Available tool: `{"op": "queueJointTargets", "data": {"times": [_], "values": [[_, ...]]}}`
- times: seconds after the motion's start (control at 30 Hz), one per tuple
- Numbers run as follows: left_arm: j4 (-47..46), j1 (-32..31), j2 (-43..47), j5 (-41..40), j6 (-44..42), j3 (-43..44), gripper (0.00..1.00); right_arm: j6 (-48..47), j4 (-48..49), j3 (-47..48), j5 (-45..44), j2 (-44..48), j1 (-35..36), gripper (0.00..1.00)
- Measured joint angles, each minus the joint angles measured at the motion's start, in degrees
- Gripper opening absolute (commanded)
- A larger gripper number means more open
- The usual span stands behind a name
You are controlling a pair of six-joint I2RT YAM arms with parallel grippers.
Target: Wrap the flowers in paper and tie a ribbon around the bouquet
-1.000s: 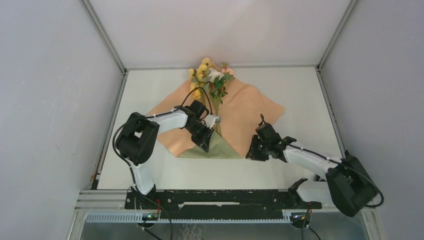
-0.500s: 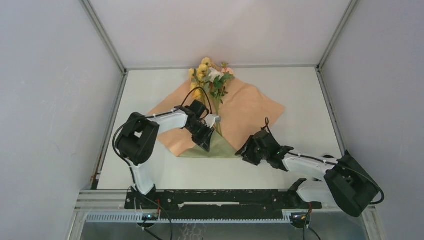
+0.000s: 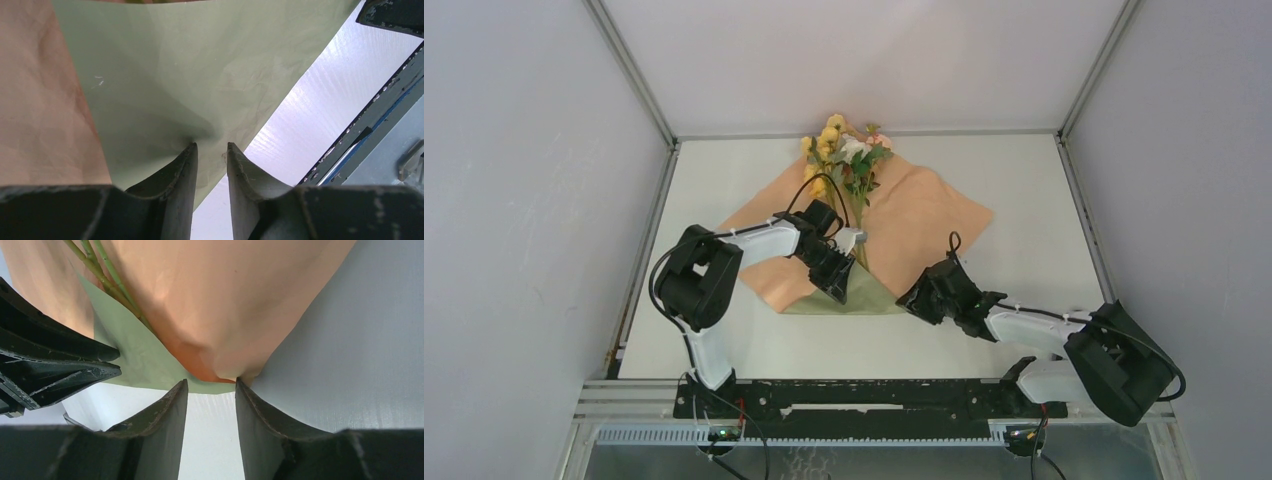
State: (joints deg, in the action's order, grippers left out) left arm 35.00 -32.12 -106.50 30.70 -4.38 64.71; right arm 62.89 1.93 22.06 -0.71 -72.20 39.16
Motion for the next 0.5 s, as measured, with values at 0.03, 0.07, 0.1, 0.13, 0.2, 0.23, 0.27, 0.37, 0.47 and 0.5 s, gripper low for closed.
{"op": "queueJointTargets", "data": {"times": [0.03,0.07,0.1,0.13,0.2,0.23,0.27,0.37,0.47,0.5], "values": [[0.0,0.0,0.0,0.0,0.0,0.0,0.36,-0.2,0.0,0.0,-0.1,0.0,0.0,0.50],[0.0,0.0,0.0,0.0,0.0,0.0,0.36,-0.4,0.0,0.1,-0.3,0.0,0.2,0.50],[0.0,0.0,0.0,0.0,0.0,0.0,0.36,-0.7,0.1,0.1,-0.4,0.0,0.3,0.50],[0.0,0.0,0.0,0.0,0.0,0.0,0.37,-1.0,0.0,0.2,-0.5,0.0,0.4,0.49],[0.0,0.0,0.1,0.0,0.0,0.0,0.37,-1.7,0.0,0.4,-0.8,-0.1,0.4,0.49],[0.0,-0.1,0.1,0.0,0.0,0.0,0.37,-2.0,0.1,0.5,-0.8,-0.2,0.4,0.48],[0.0,-0.1,0.1,0.0,0.0,0.0,0.38,-2.3,0.1,0.7,-0.8,-0.5,0.4,0.48],[0.0,-0.1,0.2,0.0,0.0,0.0,0.38,-3.2,0.5,1.6,-0.7,-1.8,0.4,0.48],[0.0,-0.1,0.2,0.0,0.0,0.0,0.38,-3.9,1.4,2.7,-0.5,-3.4,0.4,0.47],[0.0,-0.1,0.2,0.0,0.0,0.0,0.38,-4.1,1.7,2.8,-0.4,-3.6,0.4,0.47]]}}
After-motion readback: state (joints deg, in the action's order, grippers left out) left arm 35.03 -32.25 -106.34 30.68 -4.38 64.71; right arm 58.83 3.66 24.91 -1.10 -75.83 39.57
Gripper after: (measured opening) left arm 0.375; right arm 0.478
